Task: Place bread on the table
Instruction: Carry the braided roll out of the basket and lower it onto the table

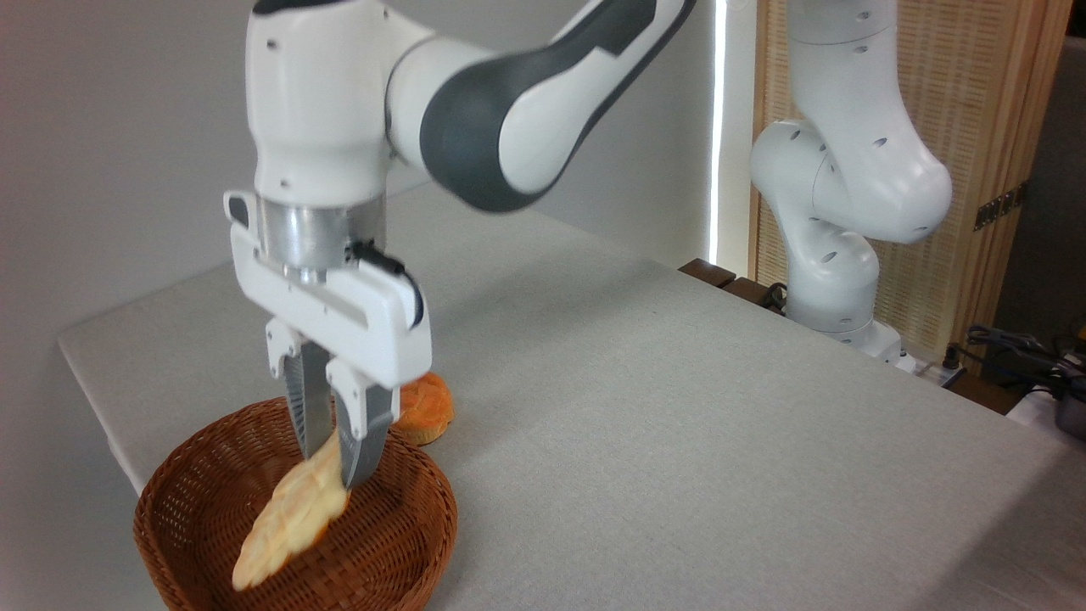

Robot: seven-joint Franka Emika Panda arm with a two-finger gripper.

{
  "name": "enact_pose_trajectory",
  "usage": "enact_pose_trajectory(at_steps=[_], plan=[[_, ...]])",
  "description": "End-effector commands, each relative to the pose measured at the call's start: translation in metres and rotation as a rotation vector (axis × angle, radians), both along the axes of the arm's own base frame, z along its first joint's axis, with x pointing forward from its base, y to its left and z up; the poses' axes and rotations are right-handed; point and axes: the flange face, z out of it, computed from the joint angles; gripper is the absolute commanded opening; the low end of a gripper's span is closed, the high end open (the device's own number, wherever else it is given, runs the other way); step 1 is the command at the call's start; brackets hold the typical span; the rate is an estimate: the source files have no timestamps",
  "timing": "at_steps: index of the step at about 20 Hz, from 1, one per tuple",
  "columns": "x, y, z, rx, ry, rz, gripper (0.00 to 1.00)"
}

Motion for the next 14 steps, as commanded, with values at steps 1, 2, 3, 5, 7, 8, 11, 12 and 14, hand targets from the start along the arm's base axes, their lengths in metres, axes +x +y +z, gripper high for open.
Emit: enact_pose_trajectory(at_steps=[1, 2, 3, 5, 7, 8, 11, 12, 14], plan=[[-0.035, 0.001, 0.042, -0.021, 0.065, -0.009, 0.55], [-0.045, 0.001, 0.05, -0.021, 0.095, -0.017, 0.55], [-0.054, 0.001, 0.056, -0.022, 0.124, -0.021, 0.55], [-0.073, 0.001, 0.071, -0.025, 0.166, -0.026, 0.55], [-0.088, 0.001, 0.072, -0.025, 0.24, -0.037, 0.55], [-0.094, 0.0, 0.066, -0.025, 0.282, -0.04, 0.55], [-0.106, -0.002, 0.038, -0.025, 0.372, -0.047, 0.55], [-0.108, -0.002, 0.031, -0.034, 0.395, -0.048, 0.57], [-0.109, -0.003, 0.019, -0.058, 0.423, -0.047, 0.6]])
